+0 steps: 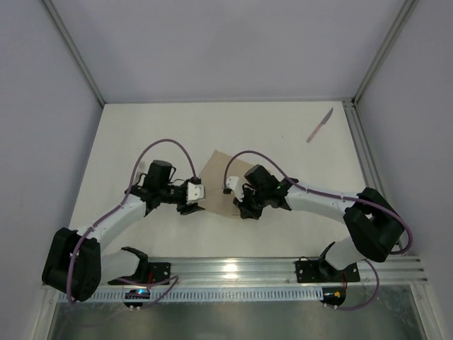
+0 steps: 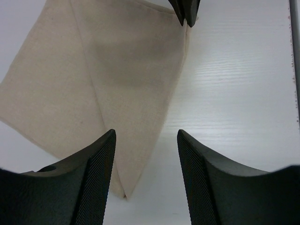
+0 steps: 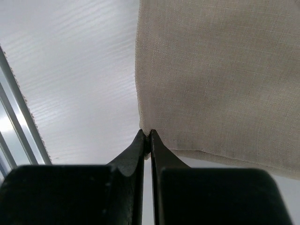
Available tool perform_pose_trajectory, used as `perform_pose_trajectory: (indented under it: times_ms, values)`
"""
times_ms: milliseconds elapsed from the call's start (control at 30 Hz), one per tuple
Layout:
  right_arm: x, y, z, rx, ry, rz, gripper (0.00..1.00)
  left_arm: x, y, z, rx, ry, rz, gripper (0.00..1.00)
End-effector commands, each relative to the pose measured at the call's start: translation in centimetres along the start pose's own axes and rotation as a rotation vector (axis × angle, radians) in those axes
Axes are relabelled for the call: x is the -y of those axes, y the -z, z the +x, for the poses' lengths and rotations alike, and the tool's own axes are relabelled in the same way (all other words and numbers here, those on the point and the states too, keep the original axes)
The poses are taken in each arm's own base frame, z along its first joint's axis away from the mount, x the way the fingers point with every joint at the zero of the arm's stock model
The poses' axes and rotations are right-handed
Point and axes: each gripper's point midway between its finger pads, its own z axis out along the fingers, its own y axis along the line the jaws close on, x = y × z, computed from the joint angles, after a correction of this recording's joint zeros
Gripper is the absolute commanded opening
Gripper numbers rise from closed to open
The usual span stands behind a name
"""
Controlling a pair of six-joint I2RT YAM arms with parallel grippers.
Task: Fold the napkin into a case and place the utensils inside
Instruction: Pick up the upper triangle-folded napkin from the center of the board.
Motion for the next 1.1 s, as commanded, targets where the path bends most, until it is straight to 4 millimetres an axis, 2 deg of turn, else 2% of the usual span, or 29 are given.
perform_pose_trajectory:
  times_ms: [0,67,133,200,233,267,300,500,667,700,867,900,933,1000,1033,1067]
  values:
    - [-0.7,1.5,-4.9,0.143,-0.048,-0.041,0.04,-3.0,-0.9,-3.0,0.073,-0.298,-0.14,0.58]
    - [-1.0,1.7,-5.3,0.156,-0.073,-0.052,0.04,-2.0,-1.7,-2.9,0.073,-0.318,-0.116,0.59]
    - [-1.3,1.9,-5.6,0.179,-0.082,-0.068,0.04,-1.8,-2.1,-2.9,0.065,-0.329,-0.123,0.62]
    - [-1.5,1.9,-5.7,0.196,-0.094,-0.079,0.04,-0.2,-3.0,-2.5,0.063,-0.353,-0.096,0.63]
    - [-1.6,1.8,-5.7,0.2,-0.093,-0.083,0.04,-0.6,-3.2,-2.8,0.071,-0.375,-0.131,0.63]
    - [-1.4,1.7,-5.5,0.198,-0.101,-0.08,0.04,0.1,-3.6,-2.9,0.079,-0.392,-0.119,0.63]
    - [-1.4,1.6,-5.4,0.196,-0.107,-0.082,0.04,0.7,-3.9,-2.2,0.069,-0.392,-0.115,0.63]
    - [-1.6,1.6,-5.5,0.234,-0.124,-0.11,0.04,1.6,-4.8,-1.3,0.052,-0.445,-0.114,0.64]
    - [-1.5,1.7,-5.8,0.248,-0.121,-0.113,0.04,1.4,-6.4,-0.1,-0.012,-0.46,-0.123,0.64]
    - [-1.6,1.7,-5.8,0.25,-0.122,-0.118,0.04,0.8,-6.5,0.1,-0.034,-0.48,-0.152,0.64]
    - [-1.7,2.2,-6.1,0.277,-0.121,-0.12,0.04,1.7,-7.9,1.3,-0.072,-0.523,-0.142,0.6]
    - [-1.7,2.3,-6.2,0.284,-0.121,-0.121,0.04,1.6,-7.9,1.5,-0.078,-0.516,-0.151,0.59]
    - [-1.8,2.4,-6.2,0.29,-0.118,-0.124,0.04,0.9,-7.8,1.2,-0.075,-0.505,-0.192,0.49]
    - [-1.8,2.4,-6.2,0.297,-0.113,-0.126,0.04,0.4,-7.7,0.8,-0.064,-0.493,-0.22,0.37]
    - [-1.9,2.5,-6.2,0.302,-0.112,-0.128,0.04,0.3,-7.7,0.5,-0.05,-0.488,-0.228,0.26]
    - [-1.9,2.6,-6.3,0.306,-0.111,-0.13,0.04,0.3,-7.8,0.4,-0.046,-0.488,-0.228,0.22]
